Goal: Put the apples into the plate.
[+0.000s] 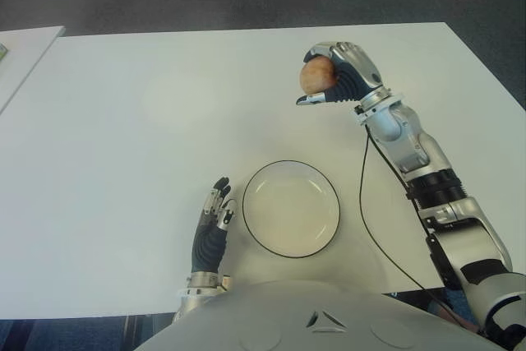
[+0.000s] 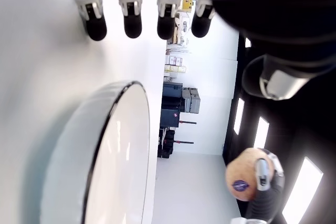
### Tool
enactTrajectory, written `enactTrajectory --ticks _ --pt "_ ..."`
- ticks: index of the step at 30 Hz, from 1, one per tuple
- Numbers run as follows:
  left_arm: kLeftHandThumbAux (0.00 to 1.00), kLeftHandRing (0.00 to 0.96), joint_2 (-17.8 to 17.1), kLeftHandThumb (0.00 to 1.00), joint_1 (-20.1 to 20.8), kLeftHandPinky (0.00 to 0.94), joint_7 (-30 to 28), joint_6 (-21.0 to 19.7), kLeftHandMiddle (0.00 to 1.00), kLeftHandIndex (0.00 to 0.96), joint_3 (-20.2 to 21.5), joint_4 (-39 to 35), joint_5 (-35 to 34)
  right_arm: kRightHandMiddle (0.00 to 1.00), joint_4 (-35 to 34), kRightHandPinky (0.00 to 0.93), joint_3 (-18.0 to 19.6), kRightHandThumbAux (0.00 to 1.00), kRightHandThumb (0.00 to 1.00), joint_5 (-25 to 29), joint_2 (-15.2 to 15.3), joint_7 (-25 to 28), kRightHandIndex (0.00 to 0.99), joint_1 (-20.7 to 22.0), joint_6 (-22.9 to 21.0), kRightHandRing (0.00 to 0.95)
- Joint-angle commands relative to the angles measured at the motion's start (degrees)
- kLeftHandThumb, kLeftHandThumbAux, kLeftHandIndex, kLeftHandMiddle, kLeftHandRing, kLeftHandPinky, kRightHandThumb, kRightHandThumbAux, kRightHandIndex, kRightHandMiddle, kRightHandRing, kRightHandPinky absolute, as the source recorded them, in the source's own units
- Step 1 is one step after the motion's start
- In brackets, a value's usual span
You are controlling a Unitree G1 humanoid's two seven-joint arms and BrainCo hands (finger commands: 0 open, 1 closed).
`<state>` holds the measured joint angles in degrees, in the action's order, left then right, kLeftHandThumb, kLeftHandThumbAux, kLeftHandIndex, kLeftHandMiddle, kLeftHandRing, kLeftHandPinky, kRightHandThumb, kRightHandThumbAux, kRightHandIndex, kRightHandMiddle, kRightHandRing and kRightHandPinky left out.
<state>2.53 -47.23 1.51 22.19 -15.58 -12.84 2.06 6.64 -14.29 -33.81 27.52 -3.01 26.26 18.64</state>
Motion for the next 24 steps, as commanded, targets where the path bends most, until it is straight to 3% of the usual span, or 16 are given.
enactTrajectory --ticks 1,7,14,21,24 --pt "0.372 0.053 0.4 0.07 0.8 0.099 0.6 0.2 0.054 0.044 -0.1 1.0 0.2 0.504 -9.9 0.813 0.3 0.657 0.953 0.1 0.4 3.3 0.386 -7.8 -1.0 0.518" --pt "0.375 0.053 0.5 0.072 0.9 0.092 0.7 0.4 0.053 0.045 0.0 1.2 -0.1 0.505 -19.8 0.808 -0.4 0.658 0.953 -0.3 0.6 6.7 0.385 -15.1 -0.5 0.516" --pt "0.375 0.045 0.4 0.068 1.2 0.089 0.5 0.2 0.044 0.04 0.3 1.6 -0.6 0.506 -25.9 0.817 -1.1 0.658 0.953 2.4 1.2 11.7 0.385 -19.7 2.0 0.516" --pt "0.395 0.045 0.5 0.073 1.3 0.09 0.6 -0.4 0.043 0.04 0.4 1.5 -0.3 0.506 -31.7 0.829 -2.9 0.658 0.953 1.8 2.6 13.6 0.384 -26.3 7.5 0.518" --pt "0.415 0.047 0.3 0.074 1.2 0.093 0.3 -0.9 0.042 0.035 0.3 1.2 -0.7 0.505 -32.1 0.826 -3.5 0.658 0.952 3.0 4.8 15.5 0.384 -29.0 10.8 0.517"
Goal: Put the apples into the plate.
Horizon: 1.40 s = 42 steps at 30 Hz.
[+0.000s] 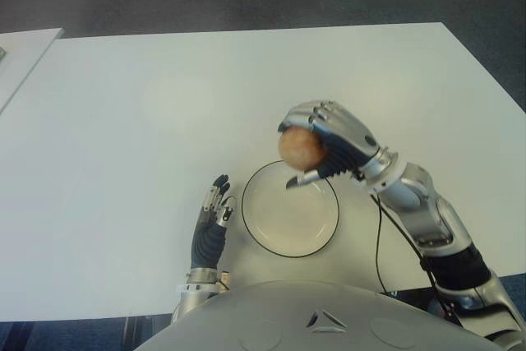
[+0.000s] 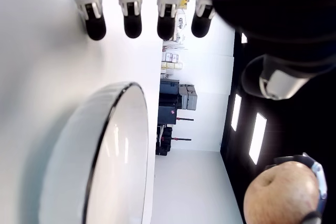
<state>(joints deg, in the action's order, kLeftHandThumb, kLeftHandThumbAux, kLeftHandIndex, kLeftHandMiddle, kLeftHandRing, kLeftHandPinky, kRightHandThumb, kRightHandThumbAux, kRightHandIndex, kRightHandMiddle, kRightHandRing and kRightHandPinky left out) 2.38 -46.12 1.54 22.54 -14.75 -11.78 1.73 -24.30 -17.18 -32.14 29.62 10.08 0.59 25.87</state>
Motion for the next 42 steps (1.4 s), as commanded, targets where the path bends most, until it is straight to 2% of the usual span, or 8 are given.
enactTrajectory --ticks 1,10,24,26,28,31,34,42 --pt "0.421 0.048 0.4 0.074 0.1 0.093 0.2 -1.2 0.041 0.033 -0.5 0.1 -0.4 0.504 -0.7 0.825 -0.8 0.658 0.952 1.3 3.3 2.5 0.384 -4.4 5.0 0.516" --pt "0.431 0.063 0.5 0.075 -0.1 0.113 0.3 -1.1 0.05 0.033 -0.7 -0.5 -0.4 0.499 4.0 0.807 -2.1 0.658 0.951 0.1 4.0 2.5 0.387 -5.5 12.1 0.51" --pt "0.414 0.052 0.1 0.066 -0.3 0.095 0.4 -1.9 0.047 0.036 -0.8 -1.1 0.5 0.504 3.4 0.768 0.3 0.654 0.953 -6.6 3.7 1.8 0.401 -6.4 13.1 0.514" --pt "0.419 0.051 -0.1 0.062 -0.3 0.089 0.2 -1.9 0.044 0.031 -0.9 -1.2 0.6 0.5 3.7 0.585 0.3 0.666 0.884 -7.2 4.0 2.3 0.414 -6.1 13.1 0.523" --pt "0.422 0.05 -0.3 0.058 -0.3 0.087 0.1 -1.9 0.042 0.028 -1.0 -1.3 0.8 0.461 3.9 0.457 0.2 0.687 0.79 -7.8 4.3 2.9 0.418 -5.7 13.1 0.442" --pt "0.43 0.047 -0.4 0.056 -0.3 0.091 0.0 -2.0 0.036 0.022 -1.1 -1.6 0.7 0.284 4.0 0.258 0.0 0.57 0.491 -9.0 5.0 4.0 0.271 -5.2 13.0 0.251" --pt "0.435 0.051 -0.6 0.056 -0.4 0.102 -0.2 -2.5 0.036 0.02 -1.2 -1.9 0.2 0.157 3.9 0.103 -0.2 0.532 0.326 -9.8 5.8 5.5 0.161 -4.9 13.0 0.108" --pt "0.436 0.068 -0.7 0.048 -0.4 0.14 0.0 -3.2 0.036 0.006 -1.0 -2.4 -0.2 0.011 3.9 0.005 -0.8 0.463 0.121 -9.1 6.8 9.4 0.015 -4.2 12.1 0.005"
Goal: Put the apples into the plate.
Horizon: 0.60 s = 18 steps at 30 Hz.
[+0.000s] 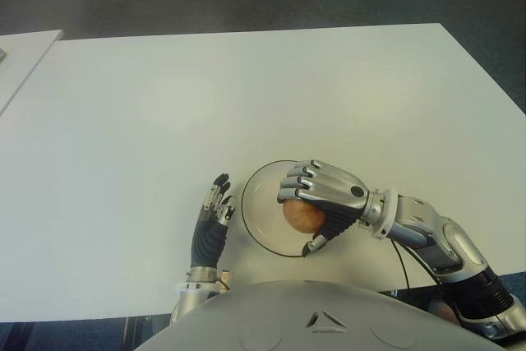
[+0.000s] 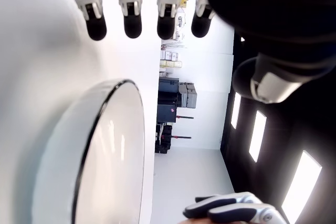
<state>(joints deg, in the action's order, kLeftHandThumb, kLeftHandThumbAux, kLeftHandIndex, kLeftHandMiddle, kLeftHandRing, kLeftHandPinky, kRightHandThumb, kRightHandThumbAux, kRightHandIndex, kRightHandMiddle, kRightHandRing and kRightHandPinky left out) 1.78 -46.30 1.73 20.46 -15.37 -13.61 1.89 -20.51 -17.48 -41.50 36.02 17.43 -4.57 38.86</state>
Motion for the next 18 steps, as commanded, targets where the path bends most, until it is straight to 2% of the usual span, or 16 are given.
enactTrajectory --ticks 1,18 --pt "0.437 0.071 -0.1 0.047 -0.2 0.143 -0.1 -1.2 0.037 0.006 -0.3 -0.6 -0.5 0.007 0.3 0.003 -0.5 0.452 0.107 0.5 0.4 2.3 0.009 1.1 -1.0 0.003" --pt "0.457 0.091 0.4 0.066 0.6 0.147 -0.2 0.1 0.056 0.031 -0.5 0.3 -2.2 0.0 1.8 0.0 -0.5 0.357 0.025 1.4 0.1 3.1 0.0 2.8 0.0 0.0"
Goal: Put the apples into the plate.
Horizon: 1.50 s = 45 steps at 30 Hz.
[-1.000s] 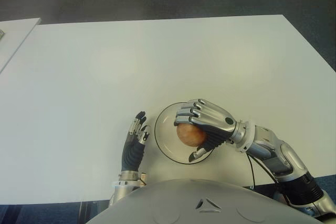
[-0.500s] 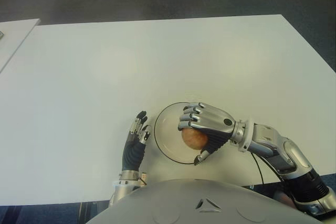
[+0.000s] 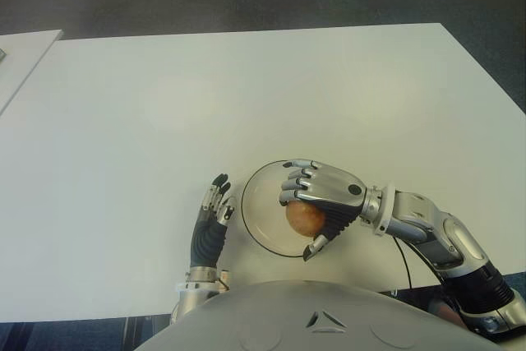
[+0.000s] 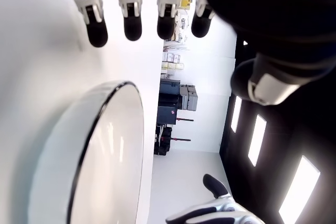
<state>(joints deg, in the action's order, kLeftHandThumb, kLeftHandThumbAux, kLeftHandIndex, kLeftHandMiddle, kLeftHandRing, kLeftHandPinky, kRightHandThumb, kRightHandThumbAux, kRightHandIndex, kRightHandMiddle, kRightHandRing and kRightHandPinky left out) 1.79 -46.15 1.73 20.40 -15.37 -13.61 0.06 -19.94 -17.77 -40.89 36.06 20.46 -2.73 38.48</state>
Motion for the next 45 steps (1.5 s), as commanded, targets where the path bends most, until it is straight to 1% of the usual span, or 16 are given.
enactTrajectory --ticks 1,10,20,24,28,32,34,35,36,37,38,39,40,41,44,45 --pt "0.457 0.091 0.5 0.067 0.5 0.145 -0.1 0.4 0.056 0.031 -0.5 0.4 -0.2 0.0 1.4 0.0 -0.3 0.354 0.024 1.2 0.1 0.2 0.0 1.0 0.3 0.0" --pt "0.448 0.087 0.7 0.06 0.6 0.149 0.4 0.7 0.054 0.027 -0.5 0.6 0.3 0.0 2.6 0.0 -0.6 0.293 0.024 2.6 0.0 0.3 0.0 1.4 0.3 0.0" --pt "0.442 0.085 0.9 0.052 0.6 0.151 0.8 1.3 0.049 0.017 -0.6 0.6 1.1 0.0 2.9 0.0 -0.1 0.275 0.026 3.1 -0.4 -0.7 0.0 1.3 0.3 0.0" --pt "0.443 0.079 1.0 0.051 0.5 0.135 0.8 1.0 0.048 0.015 -0.7 0.4 1.0 0.0 2.1 0.0 0.6 0.276 0.029 7.3 -0.4 1.2 0.0 1.3 -1.9 0.0" --pt "0.446 0.071 1.2 0.055 0.5 0.114 1.0 1.3 0.048 0.017 -0.7 0.8 1.1 0.0 0.8 0.0 1.6 0.286 0.04 11.1 -1.4 3.2 0.0 0.0 -7.0 0.0" --pt "0.451 0.065 1.4 0.066 0.8 0.105 1.4 1.8 0.049 0.024 -0.7 1.3 1.5 0.0 1.2 0.0 3.0 0.281 0.059 14.9 -1.7 3.9 0.0 0.2 -9.9 0.0" --pt "0.455 0.06 1.5 0.069 0.9 0.099 1.8 2.1 0.046 0.024 -0.7 1.8 2.1 0.0 4.3 0.0 5.1 0.27 0.072 19.7 -1.9 4.0 0.0 1.4 -11.2 0.0" --pt "0.458 0.057 1.5 0.07 1.0 0.096 2.0 2.0 0.044 0.024 -0.7 1.9 2.2 0.0 5.4 0.0 7.6 0.264 0.079 24.4 -1.7 4.7 0.0 1.3 -13.6 0.0" --pt "0.461 0.052 1.5 0.072 0.8 0.091 2.0 1.9 0.04 0.024 -0.6 1.9 2.1 0.0 6.4 0.0 10.9 0.255 0.087 30.6 -3.0 5.0 0.0 1.3 -18.6 0.0" --pt "0.46 0.05 1.5 0.071 0.7 0.089 2.1 1.8 0.038 0.025 -0.7 1.8 2.0 0.001 6.7 0.0 12.9 0.255 0.094 34.7 -3.9 5.1 0.002 1.2 -22.1 0.0" --pt "0.458 0.047 1.4 0.071 0.5 0.087 2.0 1.8 0.036 0.026 -0.6 1.8 1.9 0.004 6.9 0.0 14.2 0.254 0.104 37.2 -4.4 5.2 0.006 1.1 -24.3 0.0" --pt "0.457 0.045 1.4 0.07 0.4 0.086 2.1 1.8 0.034 0.027 -0.6 1.8 1.9 0.006 7.9 0.0 15.3 0.254 0.11 39.3 -5.9 4.1 0.008 1.2 -26.0 0.0" --pt "0.454 0.046 1.5 0.07 0.4 0.088 2.1 1.8 0.034 0.027 -0.6 1.8 1.9 0.009 8.5 0.002 16.0 0.267 0.118 40.3 -6.8 3.3 0.012 1.3 -26.8 0.0" --pt "0.448 0.047 1.5 0.07 0.3 0.091 2.2 1.9 0.035 0.029 -0.6 1.9 2.0 0.013 9.0 0.006 17.7 0.286 0.129 43.9 -7.5 3.4 0.017 1.3 -29.2 0.0" --pt "0.433 0.051 1.4 0.07 0.2 0.103 2.3 2.1 0.039 0.032 -0.6 2.0 2.2 0.031 8.9 0.006 21.0 0.371 0.142 51.2 -8.2 4.5 0.035 0.9 -34.9 0.004" --pt "0.43 0.052 1.4 0.07 0.2 0.105 2.4 2.1 0.04 0.033 -0.6 2.0 2.5 0.036 9.7 0.008 22.2 0.39 0.144 54.3 -9.1 4.6 0.039 0.0 -37.4 0.007"
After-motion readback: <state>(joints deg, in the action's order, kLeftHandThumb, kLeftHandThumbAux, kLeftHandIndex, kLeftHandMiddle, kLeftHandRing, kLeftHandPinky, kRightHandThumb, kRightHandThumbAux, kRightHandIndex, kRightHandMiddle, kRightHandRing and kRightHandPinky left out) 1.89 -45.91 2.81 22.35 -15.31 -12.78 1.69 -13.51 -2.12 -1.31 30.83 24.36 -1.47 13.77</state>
